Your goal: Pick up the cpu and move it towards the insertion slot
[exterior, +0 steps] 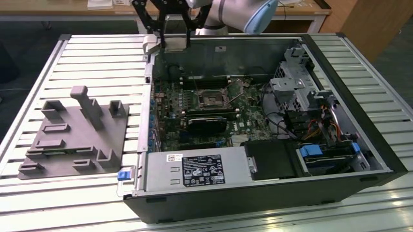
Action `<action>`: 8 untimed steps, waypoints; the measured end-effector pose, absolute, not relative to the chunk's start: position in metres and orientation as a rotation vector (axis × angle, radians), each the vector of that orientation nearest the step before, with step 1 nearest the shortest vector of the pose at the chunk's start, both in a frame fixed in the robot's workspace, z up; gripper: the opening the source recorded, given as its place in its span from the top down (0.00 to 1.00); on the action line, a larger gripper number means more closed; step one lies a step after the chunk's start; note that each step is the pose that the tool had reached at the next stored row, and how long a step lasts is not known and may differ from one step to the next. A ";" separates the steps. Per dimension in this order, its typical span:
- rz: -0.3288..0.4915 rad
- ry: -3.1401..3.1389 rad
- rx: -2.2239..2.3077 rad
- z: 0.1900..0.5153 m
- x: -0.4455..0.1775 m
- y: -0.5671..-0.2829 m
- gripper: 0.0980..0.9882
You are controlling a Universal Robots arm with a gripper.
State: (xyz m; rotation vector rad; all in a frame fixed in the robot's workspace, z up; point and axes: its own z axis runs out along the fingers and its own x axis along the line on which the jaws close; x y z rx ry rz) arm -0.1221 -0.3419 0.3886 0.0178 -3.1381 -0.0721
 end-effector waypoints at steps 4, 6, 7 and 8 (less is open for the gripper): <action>-0.072 -3.138 0.018 0.388 -0.108 -0.338 0.50; -0.072 -3.138 0.018 0.387 -0.101 -0.335 0.50; -0.072 -3.138 0.018 0.387 -0.098 -0.333 0.50; -0.072 -3.138 0.018 0.387 -0.096 -0.333 0.50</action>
